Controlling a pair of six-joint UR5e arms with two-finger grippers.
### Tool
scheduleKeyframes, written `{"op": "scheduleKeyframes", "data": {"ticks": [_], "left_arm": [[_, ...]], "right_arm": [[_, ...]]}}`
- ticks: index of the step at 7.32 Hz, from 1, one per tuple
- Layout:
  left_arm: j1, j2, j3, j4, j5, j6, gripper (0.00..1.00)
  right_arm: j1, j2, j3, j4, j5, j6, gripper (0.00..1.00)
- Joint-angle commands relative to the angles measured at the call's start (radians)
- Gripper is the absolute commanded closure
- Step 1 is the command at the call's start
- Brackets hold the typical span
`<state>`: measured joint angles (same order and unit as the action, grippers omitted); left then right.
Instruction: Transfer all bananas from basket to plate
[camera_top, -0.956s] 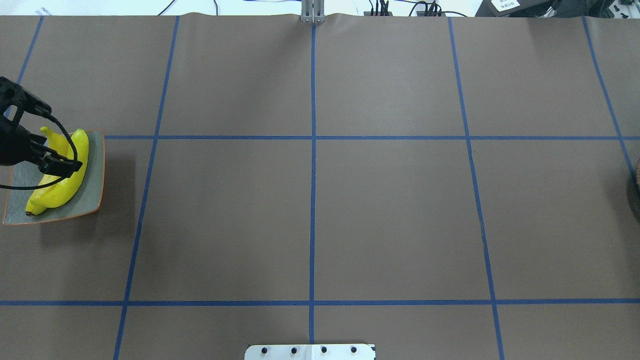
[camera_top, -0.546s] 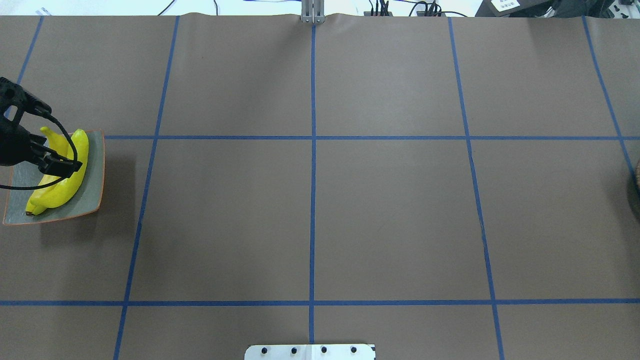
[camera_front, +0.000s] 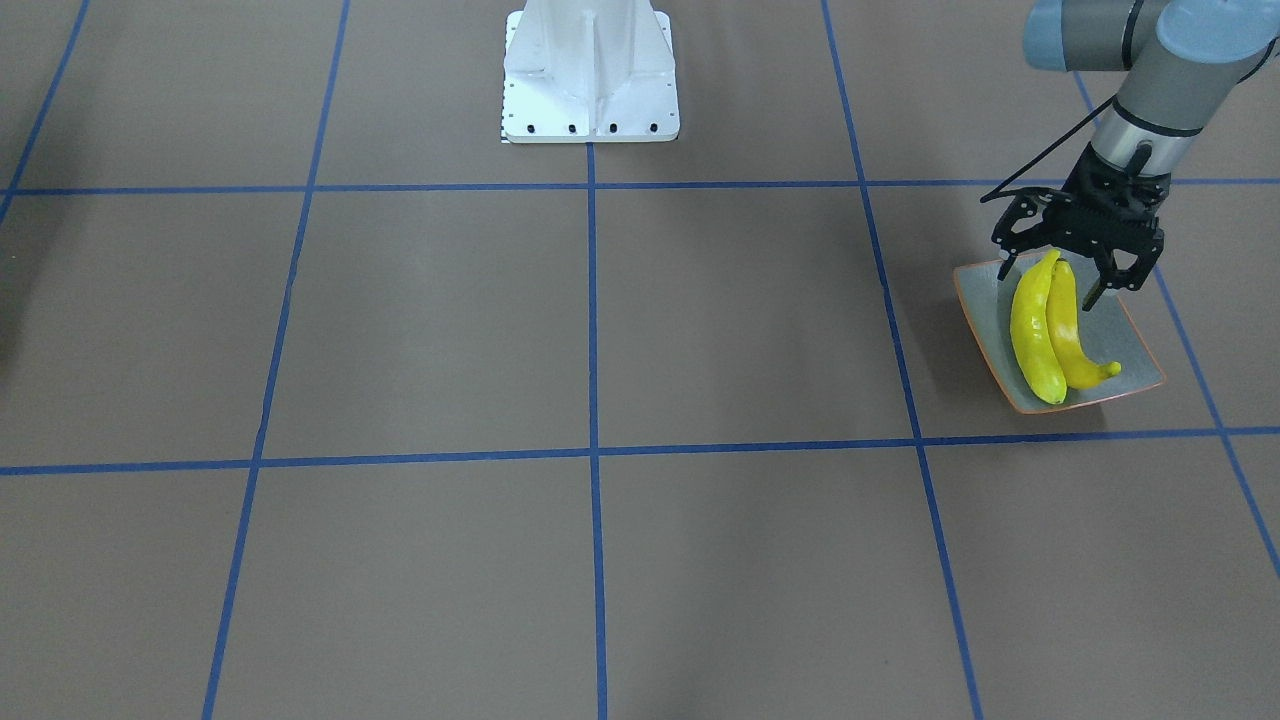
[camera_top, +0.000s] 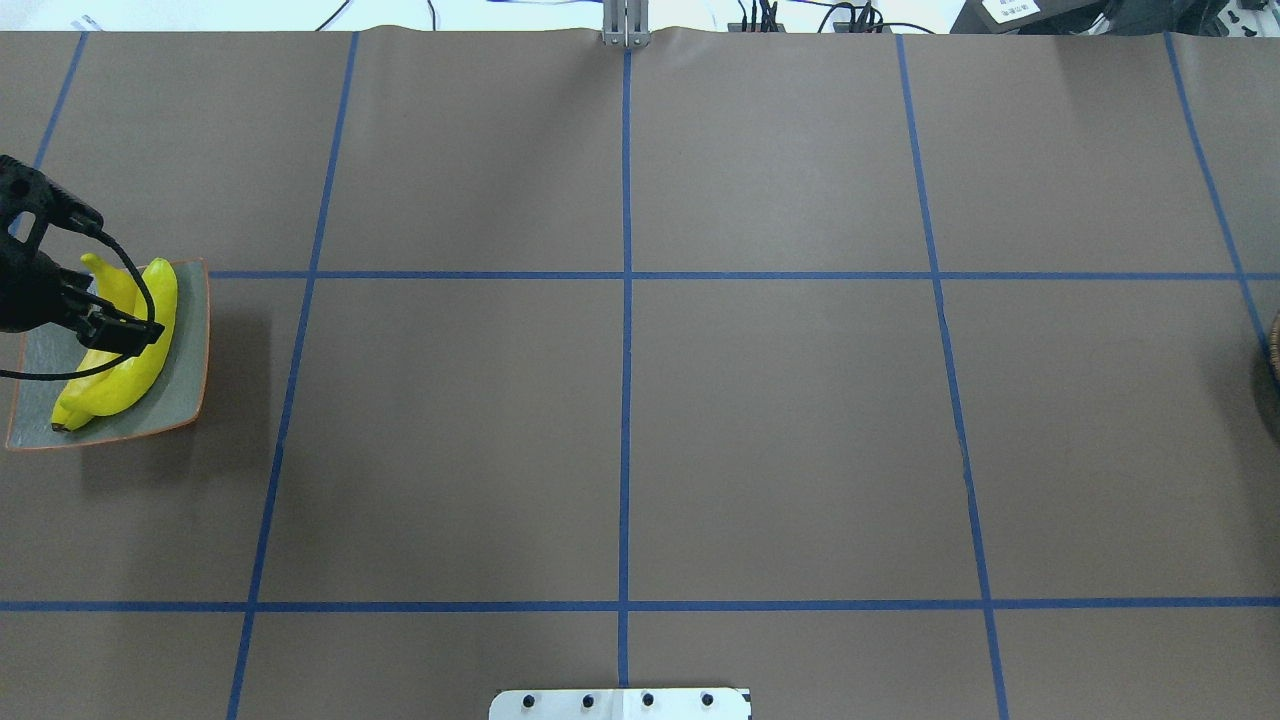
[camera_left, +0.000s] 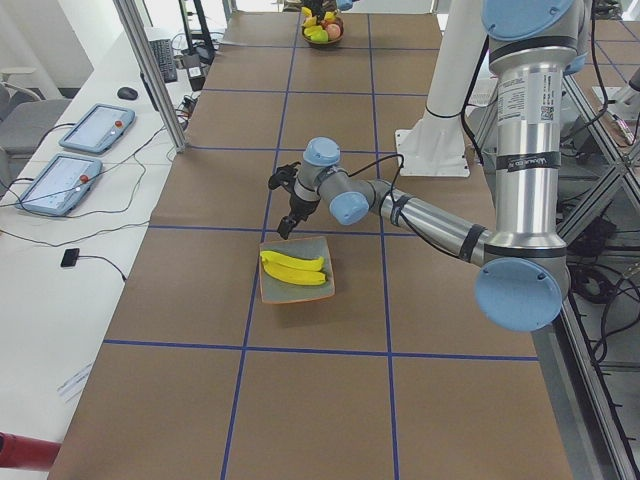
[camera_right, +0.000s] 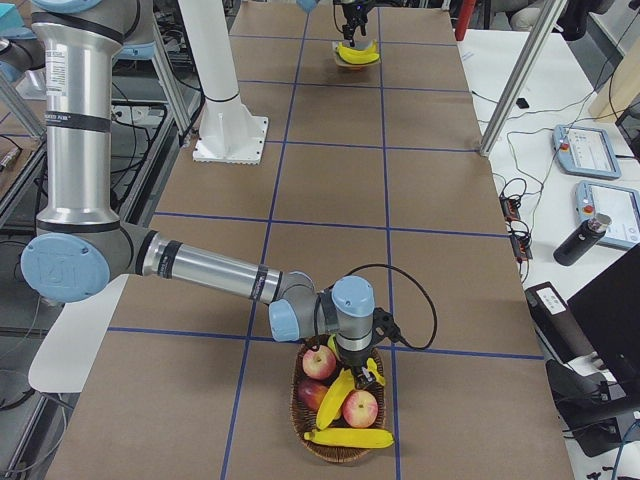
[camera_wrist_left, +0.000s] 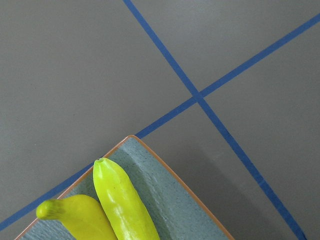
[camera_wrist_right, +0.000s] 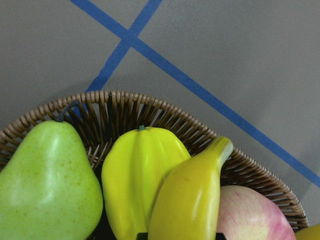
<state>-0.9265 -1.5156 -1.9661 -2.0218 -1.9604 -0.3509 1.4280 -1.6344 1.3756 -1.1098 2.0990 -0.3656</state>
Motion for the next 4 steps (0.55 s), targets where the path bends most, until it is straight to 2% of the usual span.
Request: {"op": "scheduleKeyframes", "data": {"ticks": [1, 2, 4], "left_arm": [[0.0, 0.0, 0.0, 0.0, 0.0, 0.0, 0.0], [0.0, 0.0, 0.0, 0.0, 0.0, 0.0, 0.0], [0.0, 0.0, -0.002, 0.0, 0.0, -0.002, 0.0]], "right_arm": [[0.021, 0.028, 0.037, -0.03, 0.013, -0.007, 1.0], [0.043, 0.069, 0.077, -0.121, 0.044, -0.007, 1.0], [0.045, 0.102, 0.173, -0.229, 0.044, 0.042, 1.0]]}}
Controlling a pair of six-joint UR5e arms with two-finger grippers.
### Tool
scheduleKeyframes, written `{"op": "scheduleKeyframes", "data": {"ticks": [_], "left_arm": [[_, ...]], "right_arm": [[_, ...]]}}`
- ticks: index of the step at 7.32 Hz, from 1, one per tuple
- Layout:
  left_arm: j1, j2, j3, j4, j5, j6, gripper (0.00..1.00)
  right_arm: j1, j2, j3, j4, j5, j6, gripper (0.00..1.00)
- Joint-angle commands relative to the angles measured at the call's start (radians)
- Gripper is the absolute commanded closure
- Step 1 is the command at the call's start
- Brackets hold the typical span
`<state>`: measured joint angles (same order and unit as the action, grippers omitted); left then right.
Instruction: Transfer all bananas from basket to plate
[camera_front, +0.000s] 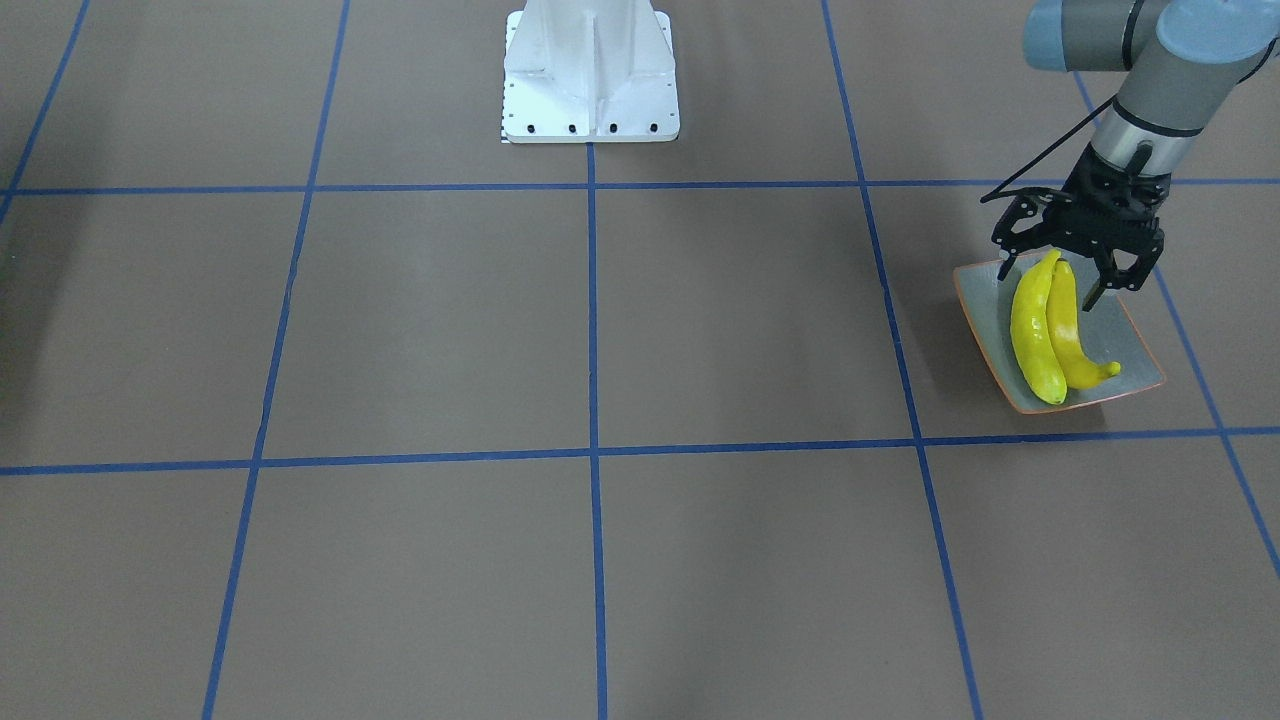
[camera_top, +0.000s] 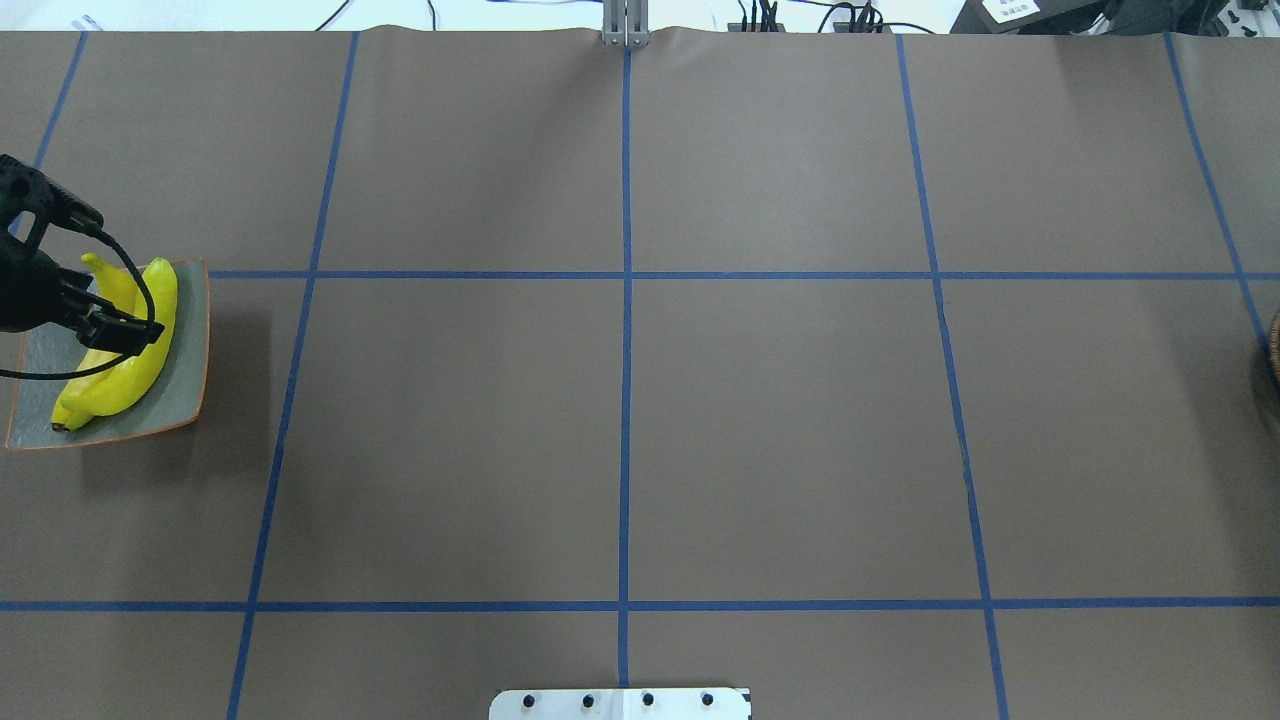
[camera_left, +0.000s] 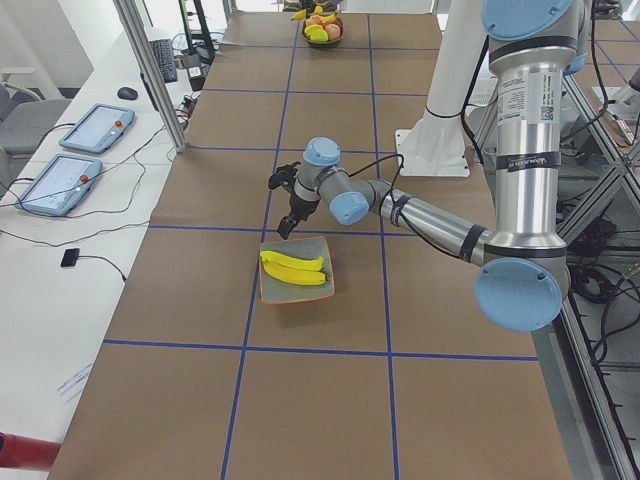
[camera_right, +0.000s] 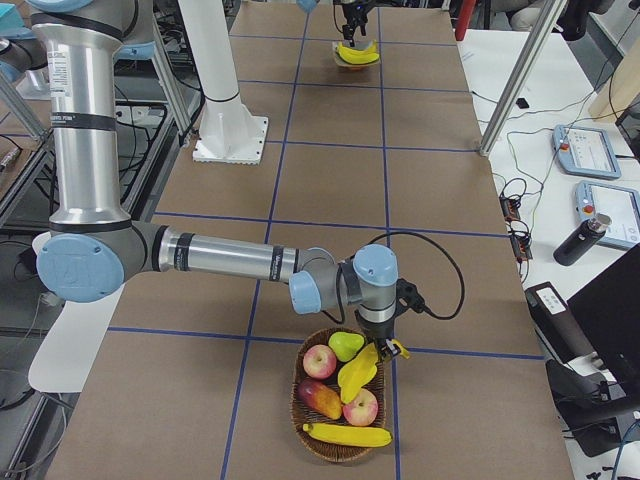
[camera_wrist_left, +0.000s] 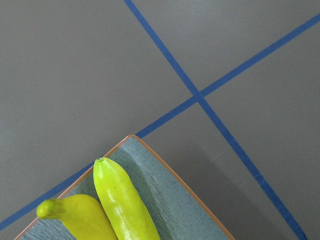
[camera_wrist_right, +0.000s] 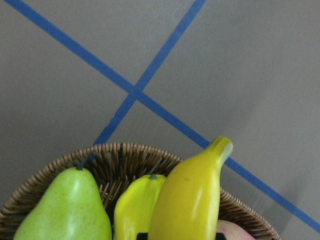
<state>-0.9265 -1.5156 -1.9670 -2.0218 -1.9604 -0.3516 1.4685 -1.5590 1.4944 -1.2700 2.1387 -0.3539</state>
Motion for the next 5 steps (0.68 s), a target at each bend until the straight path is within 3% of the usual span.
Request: {"op": "scheduleKeyframes", "data": {"ticks": [1, 2, 5], "left_arm": [[0.0, -0.005, -0.001, 0.0, 0.0, -0.001, 0.0], [0.002, -0.008, 0.0, 0.0, 0.0, -0.004, 0.0], [0.008, -0.066, 0.002, 0.002, -0.002, -0.101, 0.0]], "right_arm": [[0.001, 0.058, 0.067, -0.078, 0.009, 0.118, 1.0], [-0.043, 0.1, 0.07, -0.069, 0.048, 0.266, 1.0], [-0.297, 0.302, 0.112, -0.065, 0.043, 0.798, 1.0]]}}
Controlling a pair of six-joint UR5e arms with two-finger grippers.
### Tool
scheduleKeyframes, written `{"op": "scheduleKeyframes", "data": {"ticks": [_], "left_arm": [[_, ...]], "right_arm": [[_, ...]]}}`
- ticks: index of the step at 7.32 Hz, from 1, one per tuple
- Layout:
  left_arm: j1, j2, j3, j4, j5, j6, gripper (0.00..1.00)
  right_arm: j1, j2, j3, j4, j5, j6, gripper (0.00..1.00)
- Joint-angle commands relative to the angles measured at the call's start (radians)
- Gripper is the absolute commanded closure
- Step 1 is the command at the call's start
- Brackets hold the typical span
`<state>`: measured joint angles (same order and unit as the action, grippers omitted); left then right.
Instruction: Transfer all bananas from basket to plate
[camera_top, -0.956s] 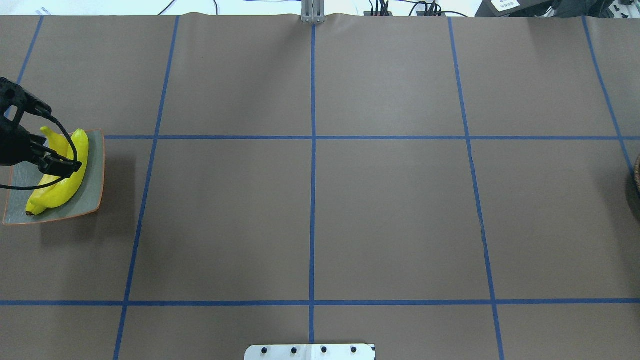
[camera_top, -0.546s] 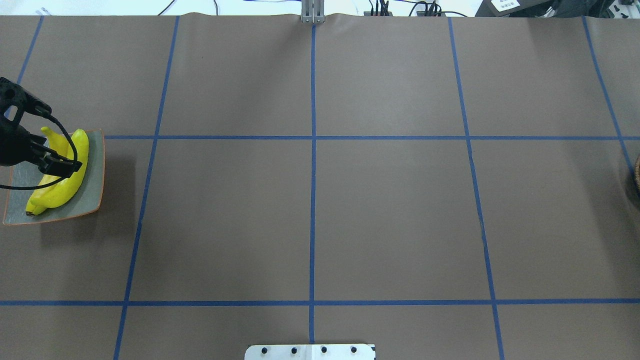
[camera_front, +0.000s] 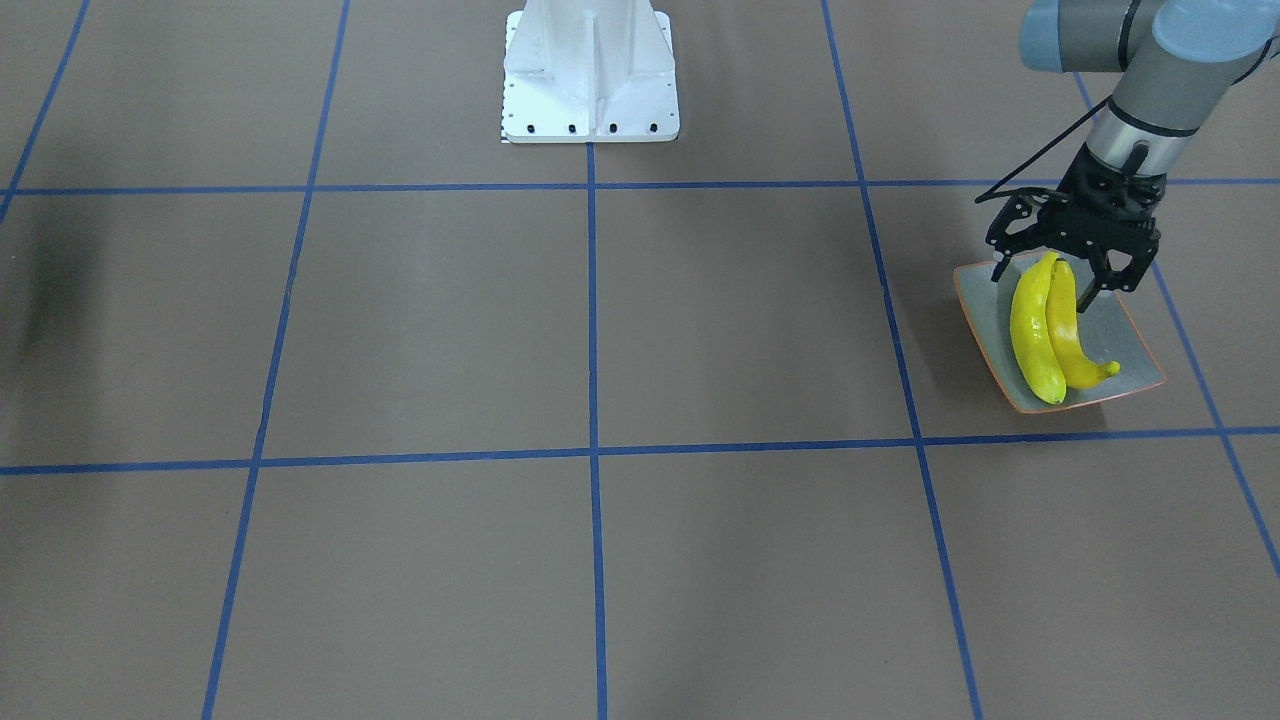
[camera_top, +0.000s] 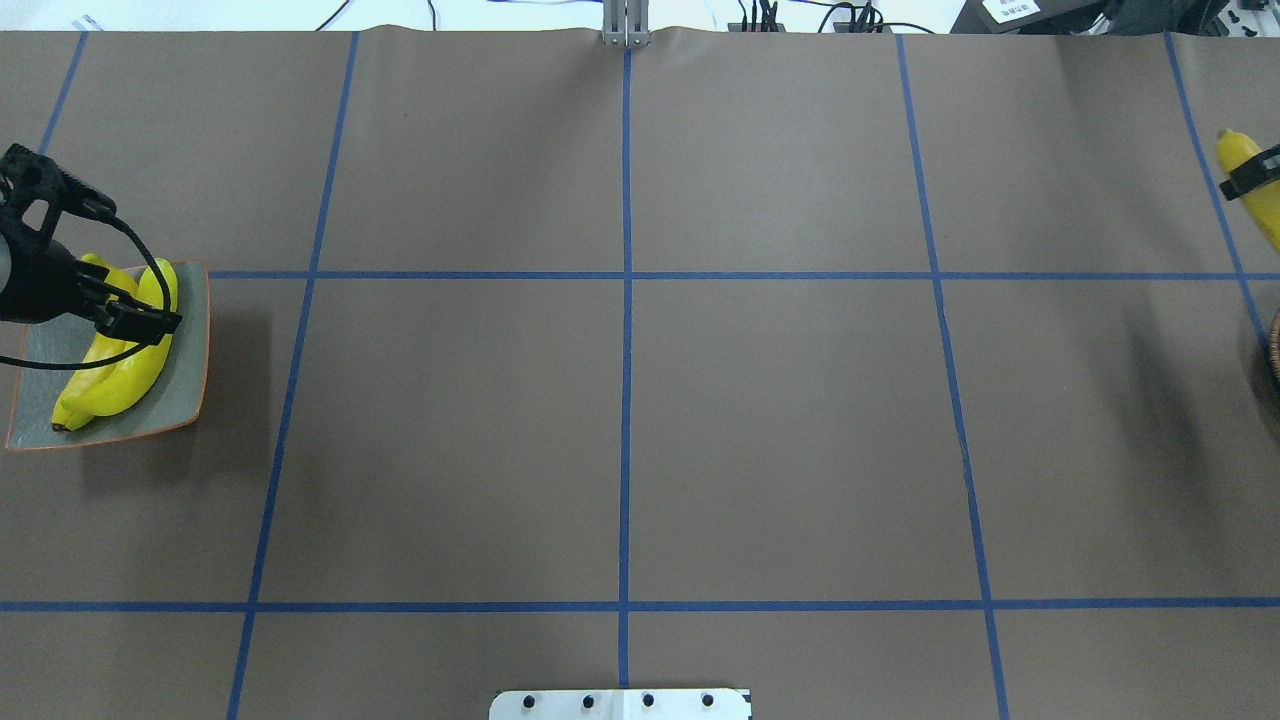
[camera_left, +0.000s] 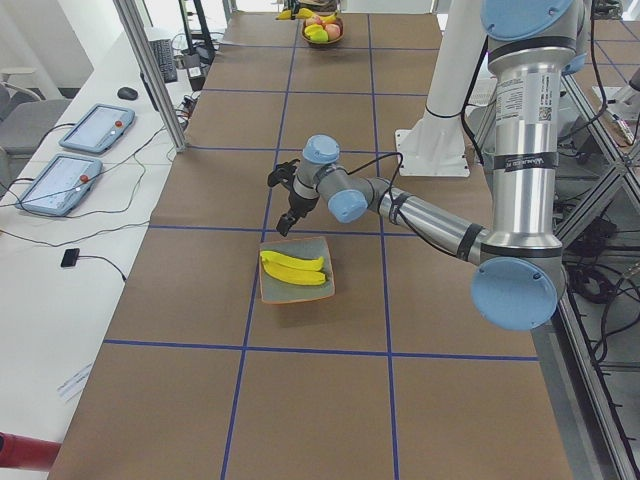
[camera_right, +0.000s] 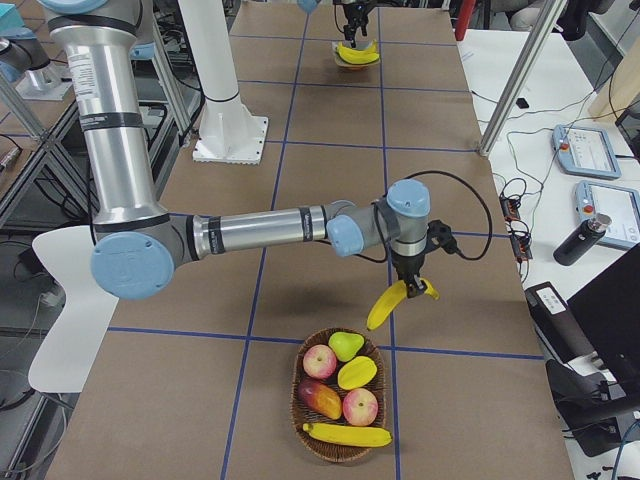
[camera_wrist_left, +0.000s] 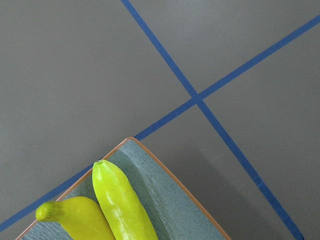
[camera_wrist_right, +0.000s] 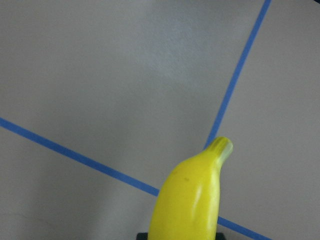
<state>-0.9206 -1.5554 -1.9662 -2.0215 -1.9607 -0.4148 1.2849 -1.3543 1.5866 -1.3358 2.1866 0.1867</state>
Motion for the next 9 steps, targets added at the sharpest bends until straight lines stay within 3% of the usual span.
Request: {"op": "scheduleKeyframes", "data": {"ticks": [1, 5, 6, 7, 9], "left_arm": [[0.003, -0.052, 0.0, 0.001, -0.007, -0.06, 0.0], [0.049, -0.291, -0.008, 0.0, -0.009, -0.389, 0.0], [0.092, -0.363, -0.008, -0.003, -0.009, -0.506, 0.0], [0.121, -0.423, -0.007, -0.047, -0.007, -0.609, 0.0], [0.167, -0.442, 0.003, -0.242, -0.006, -0.749, 0.0]], "right_arm": [[-0.178, 0.147, 0.033, 0.001, -0.02, 0.389, 1.0], [-0.366, 0.292, 0.205, 0.027, -0.086, 1.137, 1.0], [-0.412, 0.322, 0.219, 0.065, -0.158, 1.331, 1.0], [-0.465, 0.363, 0.216, 0.057, -0.23, 1.44, 1.0], [-0.498, 0.461, 0.219, -0.079, -0.254, 1.542, 1.0]]}}
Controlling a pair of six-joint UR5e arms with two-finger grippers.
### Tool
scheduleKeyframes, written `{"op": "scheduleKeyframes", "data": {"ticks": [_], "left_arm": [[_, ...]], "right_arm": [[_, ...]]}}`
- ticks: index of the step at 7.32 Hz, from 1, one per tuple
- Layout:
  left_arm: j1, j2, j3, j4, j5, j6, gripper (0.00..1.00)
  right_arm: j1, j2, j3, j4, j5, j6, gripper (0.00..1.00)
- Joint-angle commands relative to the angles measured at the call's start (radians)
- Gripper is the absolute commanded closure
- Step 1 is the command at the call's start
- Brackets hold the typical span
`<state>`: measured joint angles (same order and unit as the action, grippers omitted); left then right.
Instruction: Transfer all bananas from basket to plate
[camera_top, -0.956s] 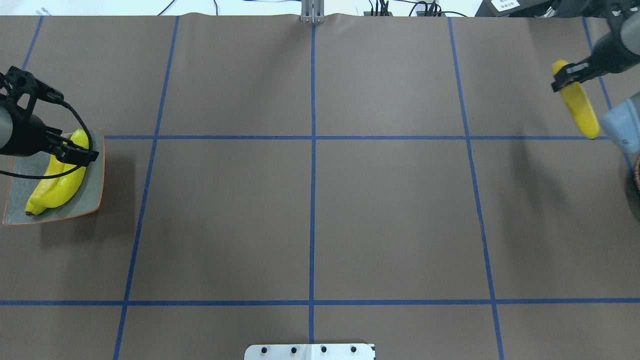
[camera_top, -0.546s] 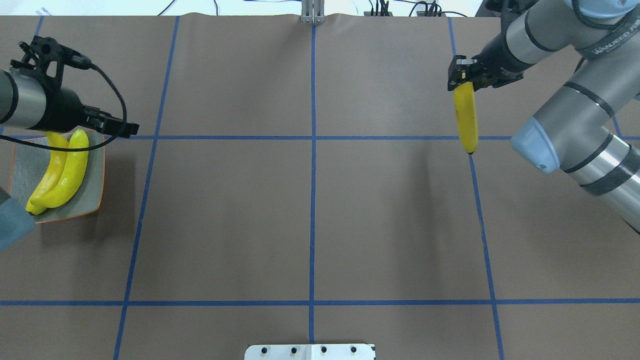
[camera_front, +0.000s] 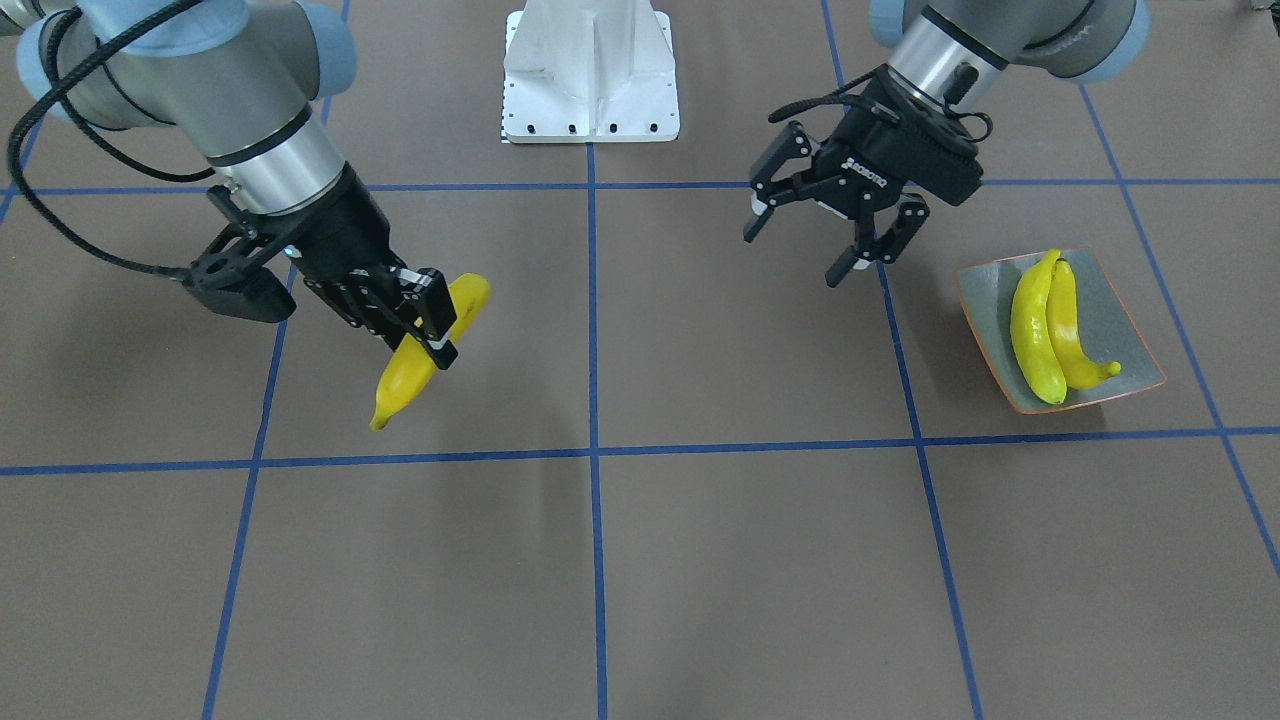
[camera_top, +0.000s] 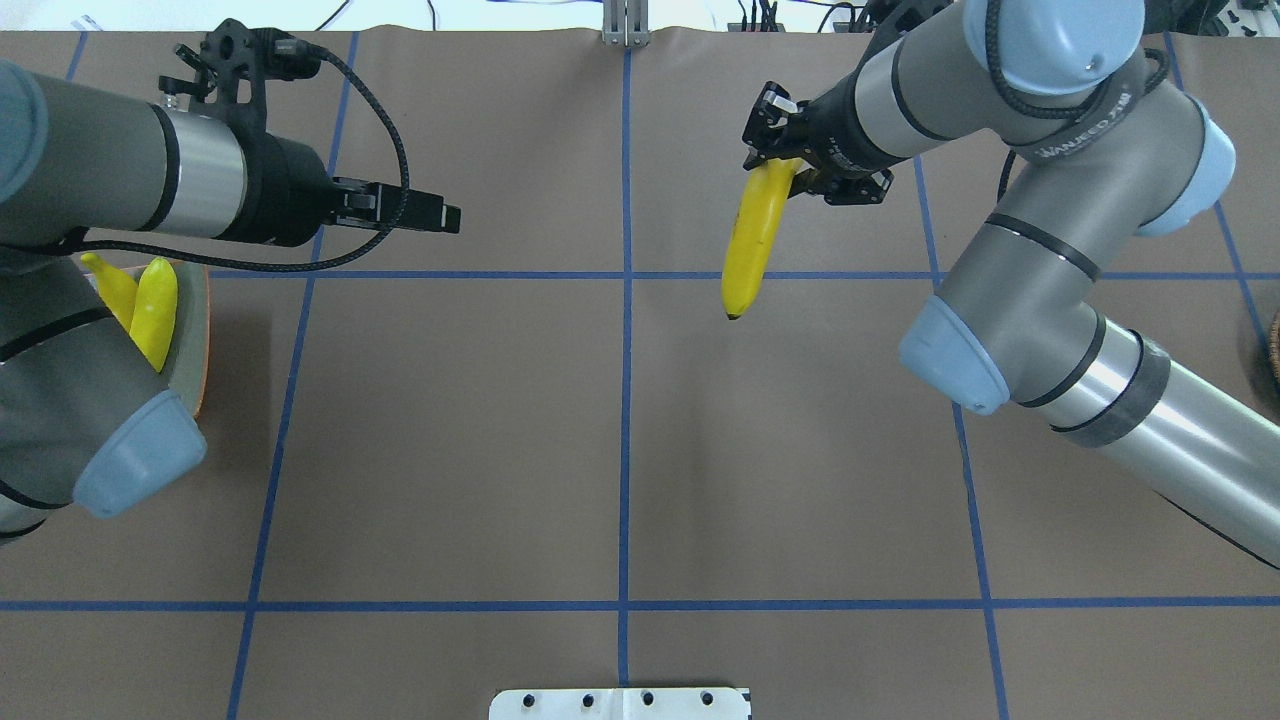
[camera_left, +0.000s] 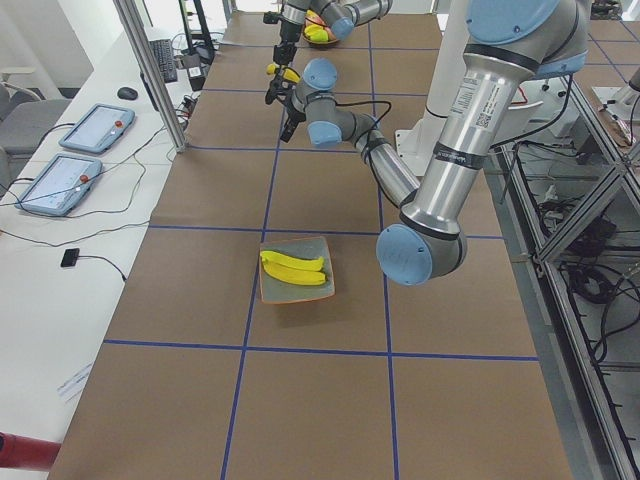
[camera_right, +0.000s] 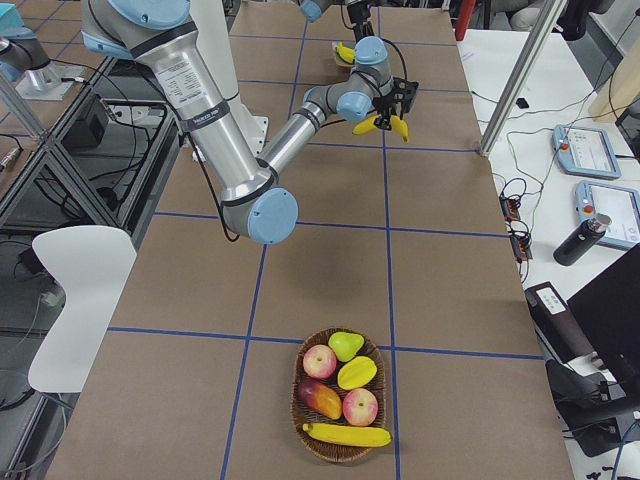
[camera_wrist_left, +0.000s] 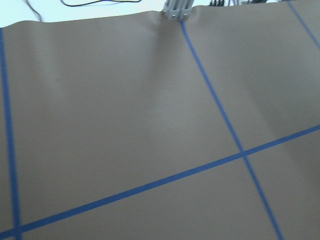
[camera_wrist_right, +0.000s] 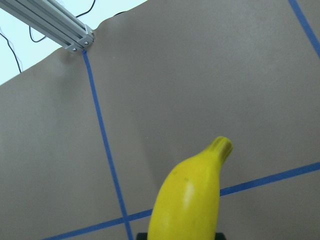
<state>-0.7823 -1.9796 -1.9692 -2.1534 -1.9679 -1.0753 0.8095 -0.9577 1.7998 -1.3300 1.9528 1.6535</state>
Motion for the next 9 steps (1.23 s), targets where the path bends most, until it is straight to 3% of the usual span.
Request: {"op": "scheduleKeyframes", "data": {"ticks": [1, 5, 9], "left_arm": [[0.044, -0.019, 0.006, -0.165, 0.001, -0.139, 0.0], [0.143, -0.077, 0.009, -0.184, 0.029, -0.172, 0.0], [0.144, -0.079, 0.007, -0.184, 0.031, -0.172, 0.0]], "right_arm": [[-0.036, 0.129, 0.006, -0.175, -0.018, 0.113, 1.0], [-0.075, 0.276, 0.01, -0.29, -0.017, 0.227, 1.0], [-0.119, 0.277, 0.033, -0.333, -0.02, 0.229, 1.0]]}}
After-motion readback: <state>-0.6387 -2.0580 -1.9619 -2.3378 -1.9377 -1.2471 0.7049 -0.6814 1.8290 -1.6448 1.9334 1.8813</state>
